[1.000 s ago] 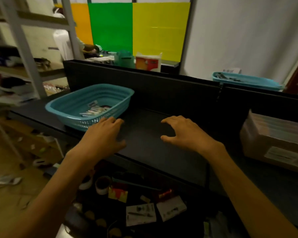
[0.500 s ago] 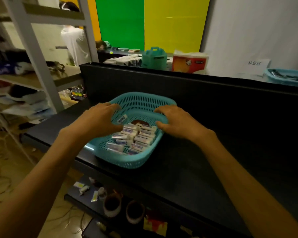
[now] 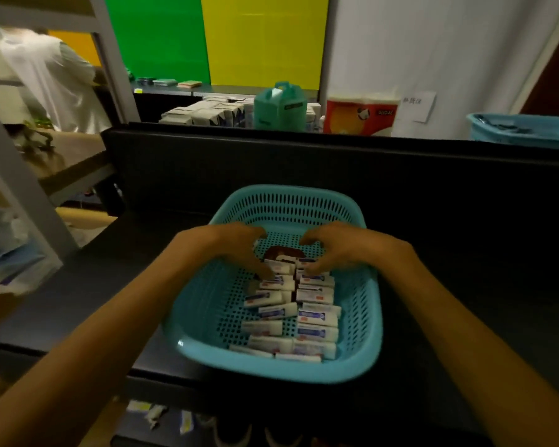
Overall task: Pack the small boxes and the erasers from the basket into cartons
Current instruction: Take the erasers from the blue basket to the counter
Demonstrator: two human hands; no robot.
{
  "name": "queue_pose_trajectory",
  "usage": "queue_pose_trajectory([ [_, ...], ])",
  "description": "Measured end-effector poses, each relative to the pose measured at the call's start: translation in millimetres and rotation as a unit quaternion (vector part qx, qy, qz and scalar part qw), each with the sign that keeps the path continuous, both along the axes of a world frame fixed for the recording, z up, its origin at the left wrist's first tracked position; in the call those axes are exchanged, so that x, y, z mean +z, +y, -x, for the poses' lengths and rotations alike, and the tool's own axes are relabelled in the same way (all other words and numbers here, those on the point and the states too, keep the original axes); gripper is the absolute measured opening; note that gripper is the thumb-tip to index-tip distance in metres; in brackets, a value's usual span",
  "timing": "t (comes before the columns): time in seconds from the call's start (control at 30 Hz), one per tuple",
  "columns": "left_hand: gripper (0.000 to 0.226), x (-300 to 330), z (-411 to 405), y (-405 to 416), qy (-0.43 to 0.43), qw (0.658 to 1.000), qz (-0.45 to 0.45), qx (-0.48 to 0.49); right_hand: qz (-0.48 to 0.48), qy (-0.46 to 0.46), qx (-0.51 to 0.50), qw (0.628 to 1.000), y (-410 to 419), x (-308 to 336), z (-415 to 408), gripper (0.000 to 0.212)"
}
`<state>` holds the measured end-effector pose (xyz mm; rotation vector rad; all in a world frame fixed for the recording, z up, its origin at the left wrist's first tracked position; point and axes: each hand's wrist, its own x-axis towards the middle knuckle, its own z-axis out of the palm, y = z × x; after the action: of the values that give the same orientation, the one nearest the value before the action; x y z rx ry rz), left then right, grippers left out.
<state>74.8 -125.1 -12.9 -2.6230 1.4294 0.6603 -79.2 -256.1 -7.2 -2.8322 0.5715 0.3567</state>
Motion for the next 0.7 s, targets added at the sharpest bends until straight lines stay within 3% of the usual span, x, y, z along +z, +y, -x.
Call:
queue_pose_trajectory([
  [0.2,0.1,-8,-3,-15,0.035,0.991,0.024,-0.126,0.002,0.103,-0.069,0.992,12,-1,-5,0.087],
  [0.33,0.093,-3,8,-18,0.059,0.977,0.006,-0.203,-0.016,0.128,-0.078,0.989,12,-2,-8,0.079],
  [0.57,0.098,-7,8,-17,0.038,0.976,-0.015,-0.216,-0.011,0.121,-0.059,0.991,9,-12,-14,0.083],
  [0.7,0.083,-10,8,-20,0.043,0.976,0.014,-0.214,-0.005,0.094,-0.036,0.995,4,-15,-14,0.07],
])
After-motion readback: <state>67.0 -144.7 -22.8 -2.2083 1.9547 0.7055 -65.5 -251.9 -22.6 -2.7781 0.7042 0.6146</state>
